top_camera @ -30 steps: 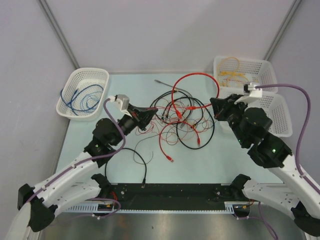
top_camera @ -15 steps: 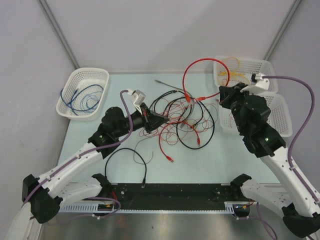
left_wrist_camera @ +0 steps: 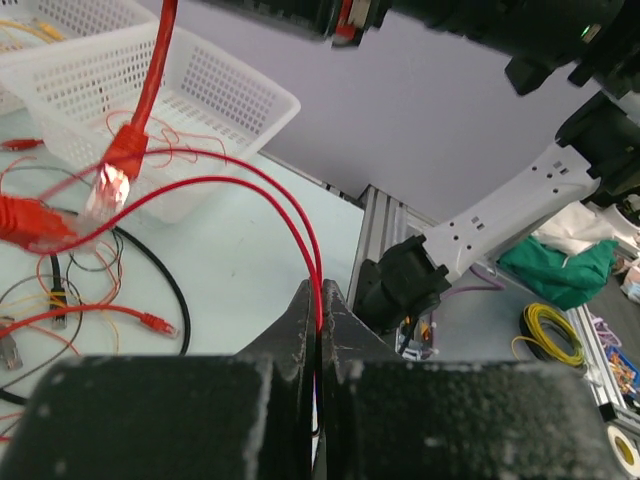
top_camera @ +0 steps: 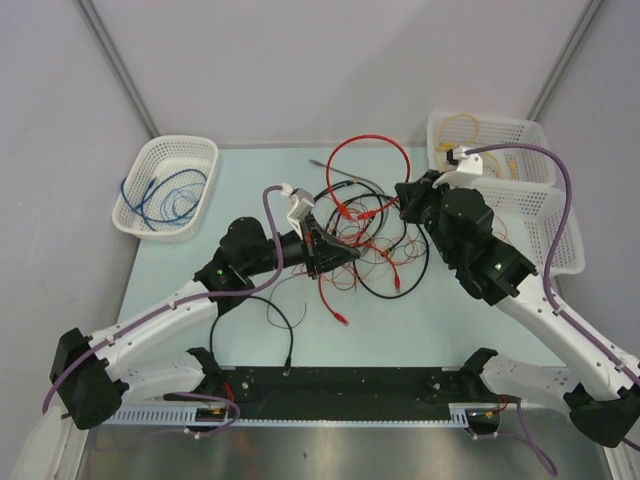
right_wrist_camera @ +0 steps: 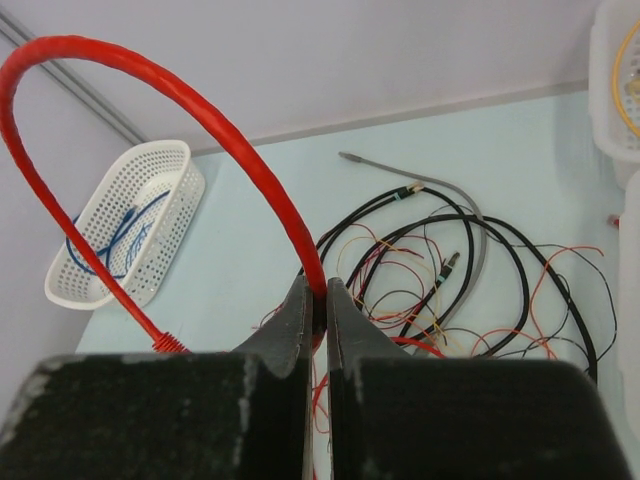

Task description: Untangle the cables

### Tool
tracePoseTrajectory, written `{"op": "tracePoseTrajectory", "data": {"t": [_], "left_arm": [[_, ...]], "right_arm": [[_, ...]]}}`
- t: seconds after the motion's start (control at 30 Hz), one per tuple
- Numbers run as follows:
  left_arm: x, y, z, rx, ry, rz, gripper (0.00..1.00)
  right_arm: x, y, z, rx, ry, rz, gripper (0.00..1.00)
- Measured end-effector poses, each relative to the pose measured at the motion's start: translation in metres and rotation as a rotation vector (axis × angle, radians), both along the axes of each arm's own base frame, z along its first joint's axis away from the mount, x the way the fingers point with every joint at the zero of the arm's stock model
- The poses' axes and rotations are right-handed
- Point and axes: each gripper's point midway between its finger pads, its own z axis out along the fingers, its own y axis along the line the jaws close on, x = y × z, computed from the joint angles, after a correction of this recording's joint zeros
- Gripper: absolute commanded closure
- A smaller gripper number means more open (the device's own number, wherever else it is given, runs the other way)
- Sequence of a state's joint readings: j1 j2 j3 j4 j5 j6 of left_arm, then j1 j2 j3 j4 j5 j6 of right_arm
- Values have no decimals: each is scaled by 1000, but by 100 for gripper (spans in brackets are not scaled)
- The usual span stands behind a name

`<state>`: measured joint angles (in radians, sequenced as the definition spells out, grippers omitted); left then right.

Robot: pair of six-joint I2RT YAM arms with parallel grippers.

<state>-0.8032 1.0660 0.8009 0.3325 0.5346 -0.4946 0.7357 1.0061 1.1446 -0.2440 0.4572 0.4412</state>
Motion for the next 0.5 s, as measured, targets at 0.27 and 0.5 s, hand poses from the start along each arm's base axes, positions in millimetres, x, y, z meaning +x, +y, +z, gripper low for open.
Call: {"op": "tracePoseTrajectory", "data": {"t": [0.27,0.5], "left_arm": [[6,-2,59,-75,-110,23,100],[12,7,156,-189,-288,94,100]], "right_arm": [[2,18,-26,-67,61,34,100],[-2,32,-47,-120,111,67,100]]}}
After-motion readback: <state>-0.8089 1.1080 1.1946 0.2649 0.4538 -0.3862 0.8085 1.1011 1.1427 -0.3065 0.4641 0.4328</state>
